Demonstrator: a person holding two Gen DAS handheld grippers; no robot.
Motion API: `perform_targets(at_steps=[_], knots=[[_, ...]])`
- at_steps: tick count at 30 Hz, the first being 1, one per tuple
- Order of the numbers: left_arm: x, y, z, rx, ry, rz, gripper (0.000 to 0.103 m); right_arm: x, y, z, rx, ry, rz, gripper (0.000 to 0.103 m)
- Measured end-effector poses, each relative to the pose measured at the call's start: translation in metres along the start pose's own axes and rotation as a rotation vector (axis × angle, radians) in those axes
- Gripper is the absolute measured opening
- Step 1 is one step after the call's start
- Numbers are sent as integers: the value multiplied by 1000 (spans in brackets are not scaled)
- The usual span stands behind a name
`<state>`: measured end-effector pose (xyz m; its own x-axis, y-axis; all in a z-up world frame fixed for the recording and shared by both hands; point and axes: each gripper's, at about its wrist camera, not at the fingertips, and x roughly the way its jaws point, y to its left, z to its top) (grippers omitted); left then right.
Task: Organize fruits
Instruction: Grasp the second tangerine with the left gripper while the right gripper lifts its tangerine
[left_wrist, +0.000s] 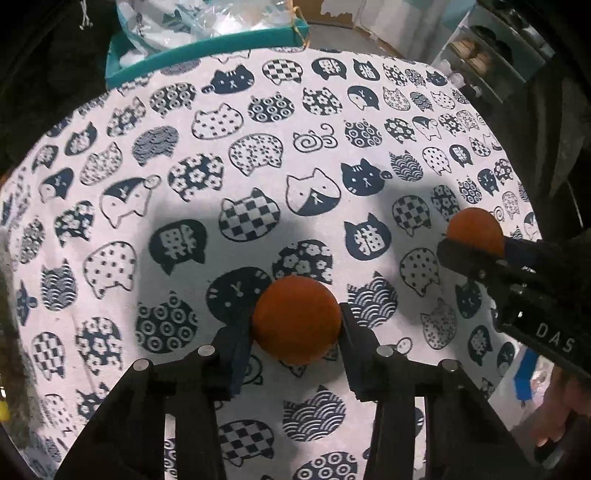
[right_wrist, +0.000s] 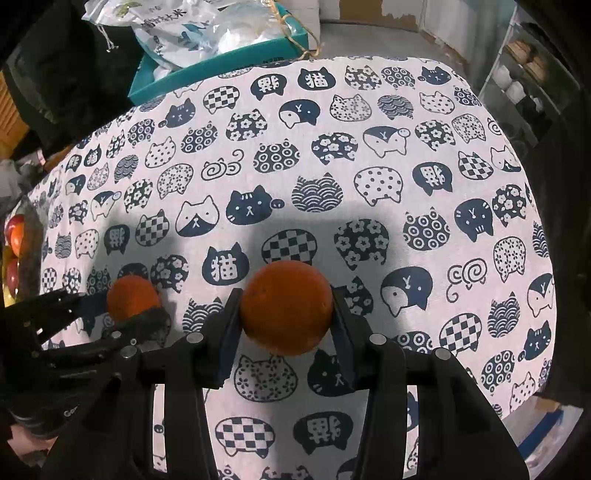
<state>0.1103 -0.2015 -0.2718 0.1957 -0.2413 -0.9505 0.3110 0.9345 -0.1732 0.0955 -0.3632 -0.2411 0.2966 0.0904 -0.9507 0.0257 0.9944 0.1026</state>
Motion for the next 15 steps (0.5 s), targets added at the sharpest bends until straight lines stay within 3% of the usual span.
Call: perform_targets(at_steps=[15], knots=[[-66,29,0,-62,-141,67,43,-33,23,16,-45,-100,-4,45]])
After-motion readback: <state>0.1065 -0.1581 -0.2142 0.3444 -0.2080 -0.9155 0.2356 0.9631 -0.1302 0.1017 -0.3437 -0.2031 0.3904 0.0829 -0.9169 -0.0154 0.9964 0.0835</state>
